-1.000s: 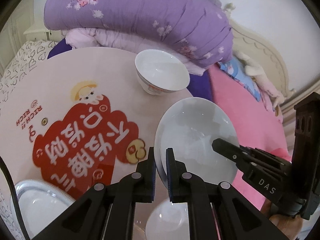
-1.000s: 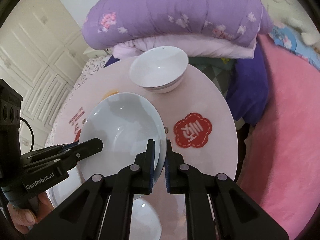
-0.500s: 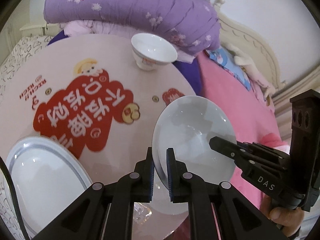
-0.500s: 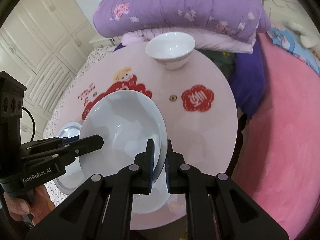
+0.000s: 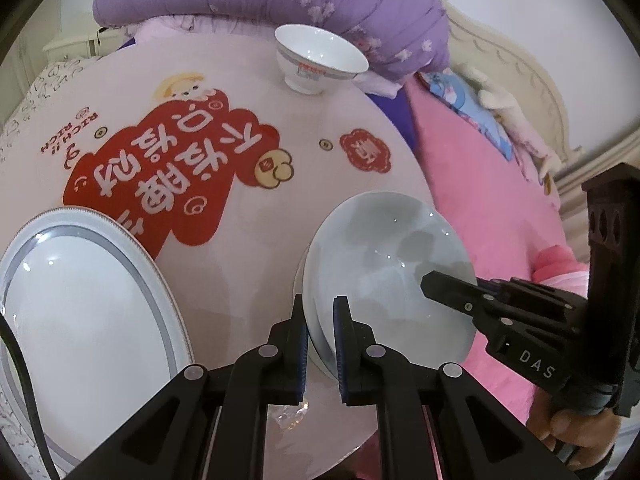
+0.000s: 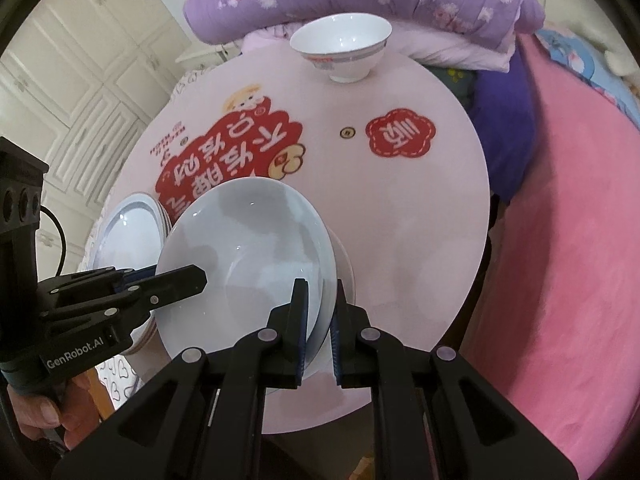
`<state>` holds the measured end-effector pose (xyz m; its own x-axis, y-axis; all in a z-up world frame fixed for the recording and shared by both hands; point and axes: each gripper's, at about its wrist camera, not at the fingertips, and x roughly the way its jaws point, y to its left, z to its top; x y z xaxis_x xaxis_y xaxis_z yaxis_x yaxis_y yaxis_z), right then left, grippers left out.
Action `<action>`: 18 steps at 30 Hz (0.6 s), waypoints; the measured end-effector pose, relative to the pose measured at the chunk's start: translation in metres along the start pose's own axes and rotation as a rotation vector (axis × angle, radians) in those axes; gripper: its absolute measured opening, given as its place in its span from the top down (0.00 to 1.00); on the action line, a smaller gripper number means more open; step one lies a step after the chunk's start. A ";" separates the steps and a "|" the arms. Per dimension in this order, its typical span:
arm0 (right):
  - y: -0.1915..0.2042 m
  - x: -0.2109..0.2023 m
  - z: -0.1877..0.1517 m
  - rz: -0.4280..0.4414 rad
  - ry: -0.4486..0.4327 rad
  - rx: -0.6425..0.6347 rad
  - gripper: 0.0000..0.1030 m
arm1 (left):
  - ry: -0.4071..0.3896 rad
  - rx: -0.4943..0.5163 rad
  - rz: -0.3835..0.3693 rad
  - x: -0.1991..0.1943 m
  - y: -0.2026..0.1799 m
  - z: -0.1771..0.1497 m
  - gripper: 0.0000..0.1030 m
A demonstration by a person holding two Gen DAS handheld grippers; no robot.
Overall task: Organize plates and bowls
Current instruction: 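Carry the bowl with both grippers and lower it onto the placed bowl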
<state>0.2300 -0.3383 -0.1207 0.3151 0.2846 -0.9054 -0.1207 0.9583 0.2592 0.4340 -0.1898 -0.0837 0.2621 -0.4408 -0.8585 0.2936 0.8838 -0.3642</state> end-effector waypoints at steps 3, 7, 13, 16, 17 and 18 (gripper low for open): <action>0.001 0.001 -0.002 -0.006 0.004 -0.006 0.89 | -0.007 0.003 0.006 0.002 -0.001 -0.002 0.93; 0.003 0.001 -0.002 -0.013 0.010 -0.019 0.87 | -0.020 0.015 0.020 0.001 -0.004 -0.003 0.93; 0.005 0.001 -0.002 -0.023 0.019 -0.037 0.87 | -0.032 0.033 0.031 0.000 -0.004 -0.007 0.89; 0.007 0.001 -0.001 -0.029 0.024 -0.042 0.86 | -0.035 0.049 0.041 -0.001 -0.004 -0.009 0.86; 0.007 0.000 -0.001 -0.031 0.026 -0.045 0.86 | -0.036 0.053 0.043 -0.001 -0.004 -0.010 0.86; 0.008 0.000 -0.001 -0.031 0.027 -0.045 0.86 | -0.036 0.054 0.044 -0.001 -0.004 -0.010 0.86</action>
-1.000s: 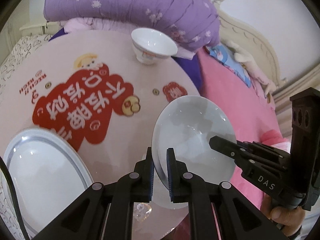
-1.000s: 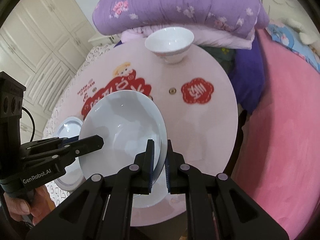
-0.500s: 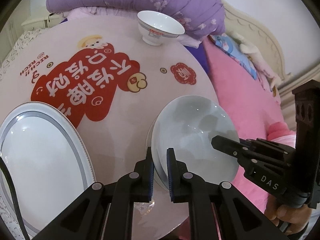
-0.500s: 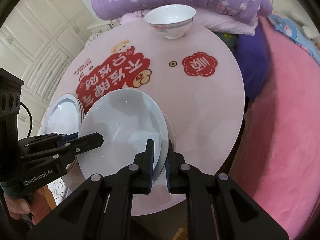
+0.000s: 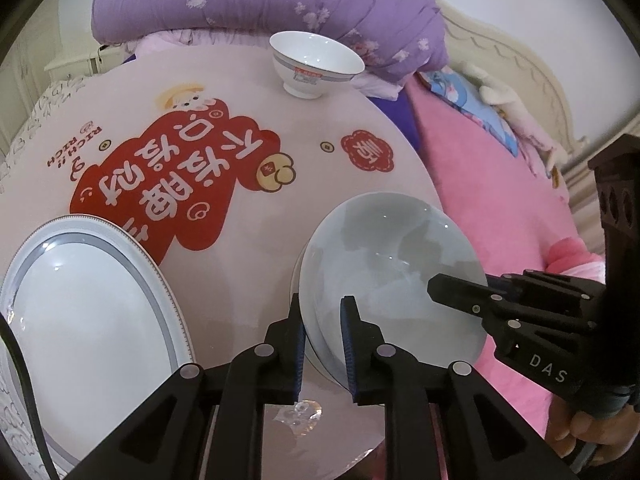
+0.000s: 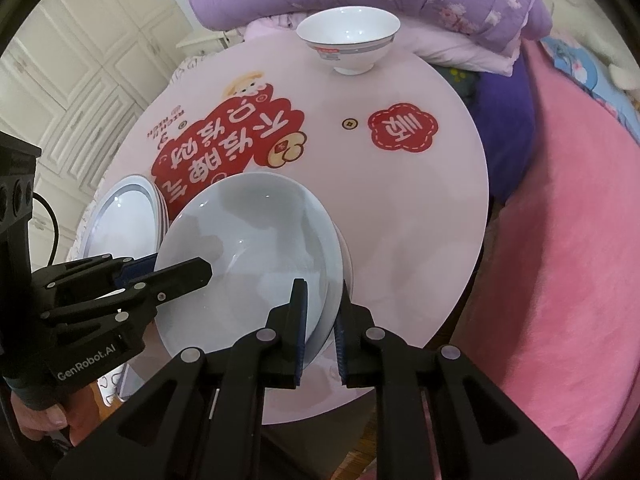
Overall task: Organize plates and bowls
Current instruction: 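Carry the bowl with both grippers and lower it onto the placed bowl, then open both grippers to release the bowl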
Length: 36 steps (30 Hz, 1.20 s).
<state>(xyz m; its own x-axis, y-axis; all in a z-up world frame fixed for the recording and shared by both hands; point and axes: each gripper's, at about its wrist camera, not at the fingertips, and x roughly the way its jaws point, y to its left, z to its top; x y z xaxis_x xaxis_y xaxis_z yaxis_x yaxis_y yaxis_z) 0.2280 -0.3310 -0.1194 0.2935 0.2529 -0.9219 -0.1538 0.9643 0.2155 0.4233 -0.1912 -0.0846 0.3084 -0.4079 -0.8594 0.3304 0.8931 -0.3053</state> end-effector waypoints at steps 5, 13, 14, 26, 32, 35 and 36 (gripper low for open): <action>0.001 -0.001 -0.001 -0.002 0.008 -0.007 0.84 | 0.002 0.012 -0.001 -0.001 -0.001 -0.001 0.85; 0.006 -0.007 -0.001 0.004 0.009 -0.022 0.69 | 0.014 0.018 -0.007 0.001 -0.001 -0.001 0.77; 0.006 -0.008 -0.001 -0.003 0.005 -0.022 0.67 | 0.018 0.015 -0.016 0.002 0.000 0.000 0.75; -0.009 -0.011 0.003 0.011 -0.035 0.030 0.37 | -0.021 -0.029 -0.032 -0.007 0.009 0.009 0.18; -0.023 -0.019 0.011 0.051 -0.104 0.093 0.09 | -0.029 -0.050 -0.038 -0.015 0.022 0.018 0.13; -0.029 -0.019 0.019 0.089 -0.126 0.127 0.00 | -0.043 -0.072 -0.033 -0.020 0.030 0.027 0.13; -0.030 -0.019 0.021 0.093 -0.126 0.133 0.00 | -0.047 -0.079 -0.030 -0.022 0.033 0.030 0.13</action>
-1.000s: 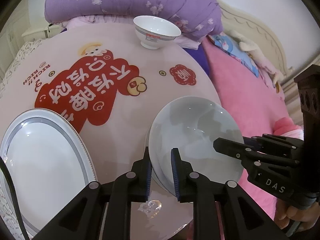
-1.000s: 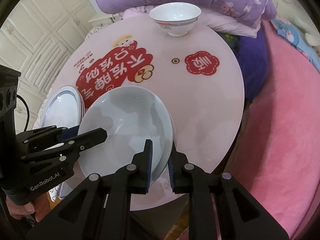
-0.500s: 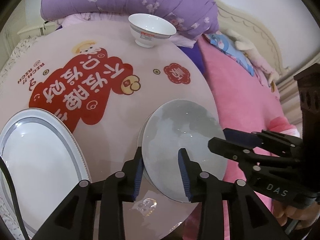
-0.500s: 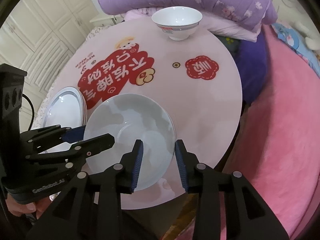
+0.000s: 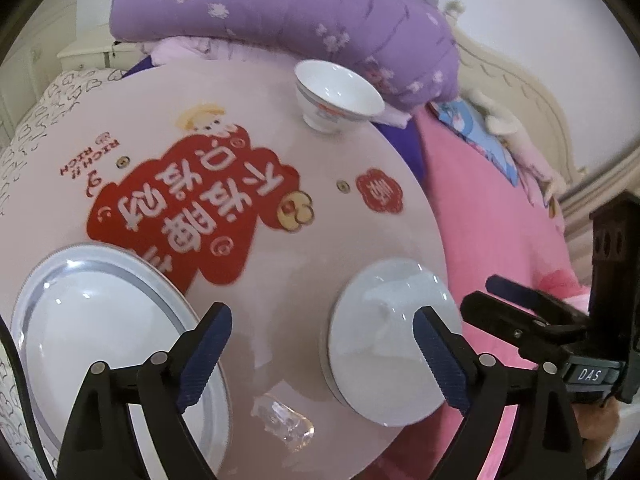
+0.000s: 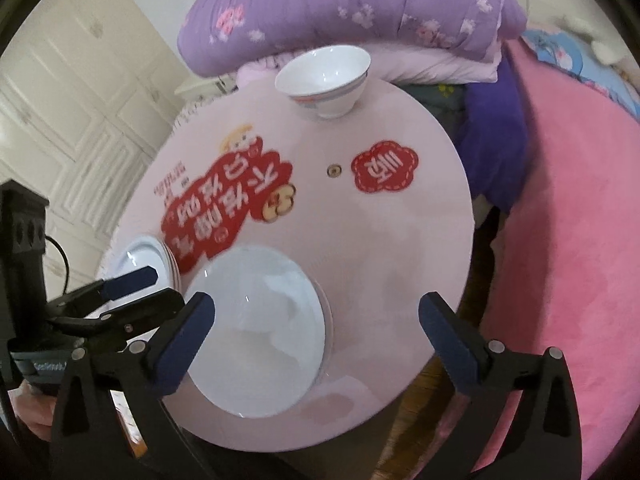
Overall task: Organize plates and bowls
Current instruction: 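Open both grippers to release the bowl, then move both grippers to the last white bowl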
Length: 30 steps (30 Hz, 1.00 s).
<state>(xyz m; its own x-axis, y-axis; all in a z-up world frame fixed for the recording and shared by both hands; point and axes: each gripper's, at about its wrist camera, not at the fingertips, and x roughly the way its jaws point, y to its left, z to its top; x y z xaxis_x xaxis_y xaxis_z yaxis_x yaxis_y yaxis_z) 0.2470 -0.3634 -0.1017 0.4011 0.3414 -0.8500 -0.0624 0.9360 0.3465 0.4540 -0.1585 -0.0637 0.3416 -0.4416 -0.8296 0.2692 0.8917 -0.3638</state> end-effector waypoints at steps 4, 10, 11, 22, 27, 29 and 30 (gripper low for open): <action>0.000 0.001 0.014 0.009 -0.015 0.002 0.00 | -0.030 -0.029 0.018 -0.006 0.010 0.015 0.07; -0.006 0.004 0.044 0.015 -0.043 0.031 0.00 | -0.053 -0.079 0.049 -0.008 0.029 0.043 0.05; -0.007 0.005 0.052 0.016 -0.049 0.032 0.00 | -0.054 -0.082 0.058 -0.006 0.032 0.048 0.05; -0.024 0.017 0.121 0.012 -0.075 0.057 0.00 | -0.064 -0.106 0.088 0.019 0.036 0.119 0.05; -0.035 0.035 0.149 0.021 -0.057 0.075 0.00 | -0.051 -0.138 0.099 0.042 0.042 0.151 0.05; -0.040 0.042 0.159 0.031 -0.058 0.081 0.00 | -0.052 -0.141 0.107 0.050 0.043 0.162 0.05; -0.044 0.046 0.166 0.036 -0.060 0.088 0.00 | -0.051 -0.143 0.113 0.056 0.043 0.169 0.05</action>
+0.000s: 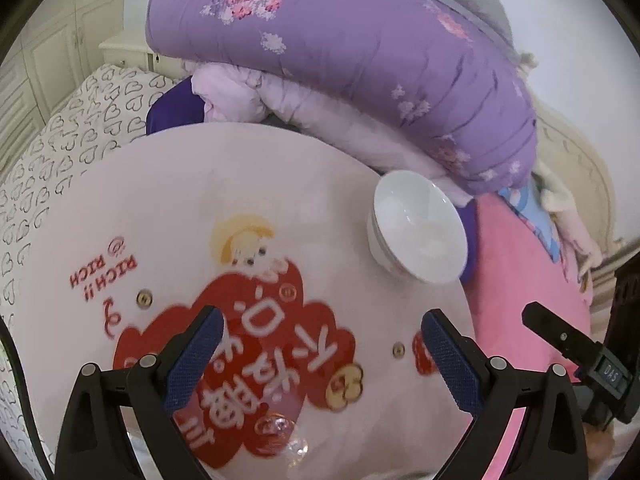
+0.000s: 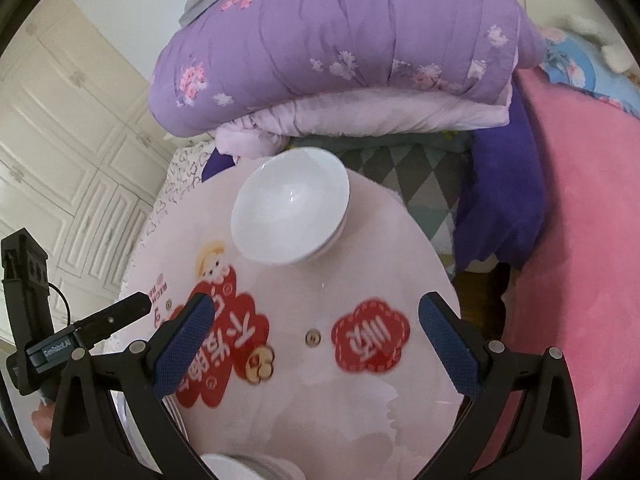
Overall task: Organize plates and bowls
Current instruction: 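Move both grippers to the last white bowl, then grip the last bowl rim with both grippers from opposite sides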
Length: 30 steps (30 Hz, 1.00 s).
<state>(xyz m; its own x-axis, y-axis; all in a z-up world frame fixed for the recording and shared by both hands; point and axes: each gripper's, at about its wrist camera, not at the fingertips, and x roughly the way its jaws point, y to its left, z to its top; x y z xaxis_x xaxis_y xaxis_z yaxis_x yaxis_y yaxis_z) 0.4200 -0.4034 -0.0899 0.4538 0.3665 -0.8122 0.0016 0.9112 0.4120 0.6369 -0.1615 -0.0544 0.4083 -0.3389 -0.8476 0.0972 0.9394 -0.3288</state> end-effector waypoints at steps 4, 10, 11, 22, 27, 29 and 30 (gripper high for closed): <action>-0.010 0.015 0.018 0.020 0.007 0.027 0.00 | 0.017 -0.002 0.013 0.024 -0.007 0.021 0.05; -0.020 0.045 0.042 0.044 0.040 0.043 0.00 | 0.056 -0.002 0.029 0.068 -0.021 0.047 0.05; -0.021 0.052 0.045 0.043 0.051 0.046 0.01 | 0.068 0.001 0.034 0.079 -0.024 0.051 0.06; -0.030 0.089 0.052 0.039 0.112 0.052 0.28 | 0.129 0.010 0.006 0.143 -0.040 0.071 0.31; -0.029 0.097 0.053 0.049 0.124 0.052 0.41 | 0.161 0.015 -0.019 0.165 -0.047 0.076 0.62; -0.026 0.100 0.053 0.050 0.129 0.047 0.53 | 0.184 0.014 -0.036 0.173 -0.048 0.078 0.84; -0.024 0.101 0.053 0.050 0.132 0.042 0.63 | 0.192 0.014 -0.050 0.178 -0.048 0.078 0.87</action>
<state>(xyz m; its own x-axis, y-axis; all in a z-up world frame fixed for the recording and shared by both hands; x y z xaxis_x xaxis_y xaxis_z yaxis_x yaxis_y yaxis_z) 0.5130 -0.3985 -0.1605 0.3334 0.4352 -0.8364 0.0206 0.8835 0.4679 0.7761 -0.2633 -0.1569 0.2219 -0.3877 -0.8947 0.1263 0.9213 -0.3679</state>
